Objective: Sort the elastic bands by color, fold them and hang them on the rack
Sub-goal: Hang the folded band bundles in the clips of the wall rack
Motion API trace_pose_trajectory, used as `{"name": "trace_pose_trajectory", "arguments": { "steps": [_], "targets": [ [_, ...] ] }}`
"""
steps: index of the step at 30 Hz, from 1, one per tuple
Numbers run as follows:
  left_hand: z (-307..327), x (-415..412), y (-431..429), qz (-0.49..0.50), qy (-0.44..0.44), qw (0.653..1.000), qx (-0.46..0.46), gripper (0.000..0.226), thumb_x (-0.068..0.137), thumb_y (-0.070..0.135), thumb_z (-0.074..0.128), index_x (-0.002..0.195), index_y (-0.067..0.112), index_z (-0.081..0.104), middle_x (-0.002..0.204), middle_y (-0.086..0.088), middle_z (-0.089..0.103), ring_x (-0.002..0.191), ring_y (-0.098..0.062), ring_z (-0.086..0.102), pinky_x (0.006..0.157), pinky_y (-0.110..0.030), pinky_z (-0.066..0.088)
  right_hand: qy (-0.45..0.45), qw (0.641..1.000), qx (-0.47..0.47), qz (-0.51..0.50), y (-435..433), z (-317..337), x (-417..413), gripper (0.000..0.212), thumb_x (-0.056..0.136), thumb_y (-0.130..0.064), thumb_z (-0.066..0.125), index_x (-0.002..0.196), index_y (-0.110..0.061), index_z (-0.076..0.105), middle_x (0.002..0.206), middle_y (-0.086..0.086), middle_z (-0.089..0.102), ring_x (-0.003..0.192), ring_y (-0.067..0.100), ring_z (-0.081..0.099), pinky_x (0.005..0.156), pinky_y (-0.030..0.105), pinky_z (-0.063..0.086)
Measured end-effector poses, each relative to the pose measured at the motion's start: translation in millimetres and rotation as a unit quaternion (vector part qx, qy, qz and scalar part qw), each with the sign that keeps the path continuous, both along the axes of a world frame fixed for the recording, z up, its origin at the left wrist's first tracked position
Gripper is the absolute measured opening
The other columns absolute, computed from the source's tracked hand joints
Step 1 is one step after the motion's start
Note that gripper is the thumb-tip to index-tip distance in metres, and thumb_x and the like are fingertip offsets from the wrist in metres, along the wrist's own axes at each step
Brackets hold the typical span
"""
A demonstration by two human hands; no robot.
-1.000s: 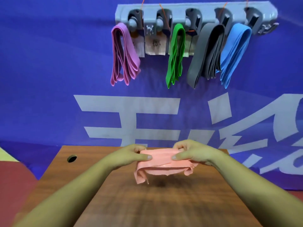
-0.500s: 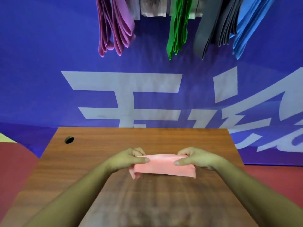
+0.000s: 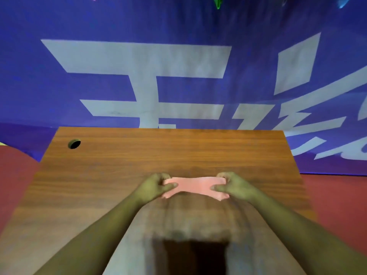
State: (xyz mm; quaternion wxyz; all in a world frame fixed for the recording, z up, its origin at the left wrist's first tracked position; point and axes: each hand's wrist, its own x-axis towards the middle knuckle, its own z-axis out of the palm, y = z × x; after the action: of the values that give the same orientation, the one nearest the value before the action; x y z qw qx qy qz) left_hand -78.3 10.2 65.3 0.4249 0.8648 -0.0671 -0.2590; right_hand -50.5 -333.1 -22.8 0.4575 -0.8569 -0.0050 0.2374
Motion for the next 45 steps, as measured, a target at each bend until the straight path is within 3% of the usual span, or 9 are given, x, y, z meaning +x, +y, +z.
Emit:
{"name": "trace_pose_trajectory", "arguments": {
  "steps": [4,7,14,18,24,30,37,41,45],
  "targets": [
    [-43,2,4,-0.055,-0.304,0.923,0.23,0.03,0.089,0.052,0.05,0.087,0.025,0.064,0.085,0.005,0.068,0.081,-0.021,0.063,0.072,-0.036,0.039,-0.199,0.965,-0.145,0.085,44,79,-22,0.007,0.084,-0.031,0.062,0.084,-0.024,0.063,0.082,-0.011,0.063,0.083,0.008,0.059,0.076,0.027,0.039],
    [-81,-25,-2,-0.154,-0.39,0.854,0.307,0.014,0.088,0.032,0.057,0.088,0.019,0.063,0.084,-0.004,0.061,0.08,-0.029,0.059,0.075,-0.04,0.035,-0.285,0.907,-0.279,0.138,53,29,-47,0.014,0.081,-0.029,0.058,0.092,-0.024,0.066,0.1,-0.005,0.067,0.108,0.018,0.059,0.098,0.04,0.034],
    [-153,-123,12,-0.242,-0.272,0.864,0.348,0.046,0.078,0.023,0.045,0.12,0.014,0.063,0.133,-0.022,0.057,0.116,-0.038,0.058,0.098,-0.049,0.045,-0.232,0.852,-0.378,0.279,48,-52,-134,0.043,0.075,-0.018,0.048,0.107,-0.006,0.073,0.109,0.009,0.072,0.113,0.03,0.064,0.12,0.049,0.012],
    [-151,-134,20,-0.231,-0.252,0.889,0.304,0.049,0.08,0.019,0.05,0.128,0.015,0.057,0.148,-0.025,0.041,0.129,-0.04,0.049,0.103,-0.045,0.042,-0.237,0.87,-0.325,0.285,44,-49,-149,0.049,0.072,-0.022,0.049,0.113,-0.008,0.071,0.114,0.007,0.07,0.113,0.025,0.064,0.115,0.054,0.021],
    [-130,-138,11,-0.15,-0.225,0.938,0.218,0.05,0.08,0.023,0.048,0.129,0.014,0.053,0.132,-0.012,0.053,0.117,-0.034,0.053,0.102,-0.037,0.033,-0.304,0.907,-0.247,0.153,71,-17,-157,0.019,0.074,-0.019,0.057,0.089,-0.014,0.068,0.095,0.002,0.061,0.098,0.03,0.06,0.099,0.041,0.037],
    [-71,-124,-18,0.044,-0.181,0.981,-0.06,0.043,0.09,0.006,0.053,0.132,0.016,0.055,0.125,0.018,0.053,0.118,0.001,0.048,0.1,-0.012,0.033,-0.146,0.984,-0.074,0.065,124,8,-126,0.069,0.078,-0.012,0.063,0.144,-0.022,0.045,0.144,-0.006,0.044,0.135,0.009,0.037,0.114,0.015,0.018],
    [-26,-82,-17,0.257,0.049,0.895,-0.361,0.018,0.084,0.02,0.068,0.102,0.019,0.071,0.092,0.003,0.071,0.089,-0.012,0.062,0.086,-0.026,0.047,0.071,0.983,0.164,-0.033,141,54,-100,0.045,0.076,-0.017,0.069,0.12,-0.022,0.061,0.108,-0.005,0.068,0.096,0.004,0.061,0.085,0.018,0.044],
    [-5,-62,-11,0.269,0.075,0.853,-0.441,0.017,0.078,0.023,0.072,0.094,0.018,0.073,0.082,-0.006,0.068,0.076,-0.019,0.061,0.078,-0.03,0.05,0.031,0.987,0.153,-0.033,138,75,-88,0.014,0.083,-0.013,0.069,0.094,-0.021,0.071,0.085,-0.005,0.071,0.079,0.008,0.061,0.075,0.028,0.048],
    [7,-50,-5,0.286,0.035,0.879,-0.381,0.015,0.087,0.012,0.066,0.101,0.015,0.07,0.092,-0.007,0.07,0.083,-0.017,0.063,0.077,-0.029,0.05,-0.071,0.987,0.106,-0.099,133,93,-84,0.014,0.088,-0.011,0.062,0.089,-0.023,0.067,0.079,-0.01,0.068,0.073,0.008,0.064,0.07,0.034,0.052]
  ]
}}
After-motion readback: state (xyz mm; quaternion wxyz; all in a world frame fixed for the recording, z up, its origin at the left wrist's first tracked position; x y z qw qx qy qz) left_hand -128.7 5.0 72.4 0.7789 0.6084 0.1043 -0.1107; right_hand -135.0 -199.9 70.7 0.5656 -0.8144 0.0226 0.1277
